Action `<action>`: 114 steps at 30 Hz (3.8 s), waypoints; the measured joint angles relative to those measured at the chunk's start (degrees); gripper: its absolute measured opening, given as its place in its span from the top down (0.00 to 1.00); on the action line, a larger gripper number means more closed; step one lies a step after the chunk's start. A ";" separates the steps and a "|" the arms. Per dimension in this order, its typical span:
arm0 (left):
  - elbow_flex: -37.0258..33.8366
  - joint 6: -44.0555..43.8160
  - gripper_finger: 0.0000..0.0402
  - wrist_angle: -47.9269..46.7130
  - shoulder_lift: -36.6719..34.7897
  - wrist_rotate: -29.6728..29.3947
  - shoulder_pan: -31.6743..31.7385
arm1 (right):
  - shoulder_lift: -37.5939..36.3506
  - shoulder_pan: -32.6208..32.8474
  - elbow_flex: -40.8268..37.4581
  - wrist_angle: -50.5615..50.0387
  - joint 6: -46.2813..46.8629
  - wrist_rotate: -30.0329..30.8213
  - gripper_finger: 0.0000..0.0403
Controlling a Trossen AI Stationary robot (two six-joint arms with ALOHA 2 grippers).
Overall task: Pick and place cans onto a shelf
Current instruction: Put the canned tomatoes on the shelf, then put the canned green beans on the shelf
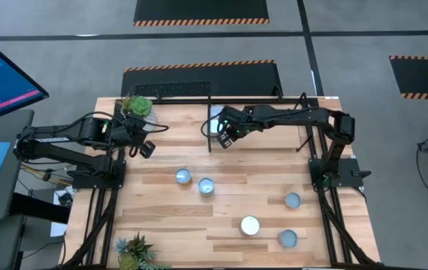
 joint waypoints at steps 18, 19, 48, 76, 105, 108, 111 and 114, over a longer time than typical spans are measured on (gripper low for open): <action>-0.43 26.09 1.00 20.81 12.11 0.52 3.28 | -11.02 4.12 12.82 -23.77 -0.53 -0.90 0.83; -1.14 28.86 1.00 23.76 13.90 1.36 4.20 | -12.61 4.56 13.30 -24.89 -0.47 0.84 0.83; -3.58 44.40 1.00 62.77 39.47 16.55 13.96 | -33.48 25.83 13.51 -42.11 21.53 27.51 0.83; 0.74 28.45 1.00 23.20 25.81 34.94 10.53 | -30.30 28.24 8.32 -38.33 6.51 19.31 0.83; -2.05 26.81 0.74 15.15 27.08 28.94 4.45 | -4.36 40.57 8.15 -16.24 12.59 -15.80 0.70; -2.05 29.81 0.74 14.89 27.06 26.45 4.45 | -1.38 42.17 8.16 -12.66 12.72 -16.29 0.63; -2.05 32.39 0.74 15.13 27.06 24.63 4.45 | 0.68 42.71 8.13 -13.75 14.40 -16.32 0.55; -2.05 34.08 0.74 15.29 27.06 23.15 4.45 | 2.01 42.28 8.13 -15.06 15.54 -16.29 0.49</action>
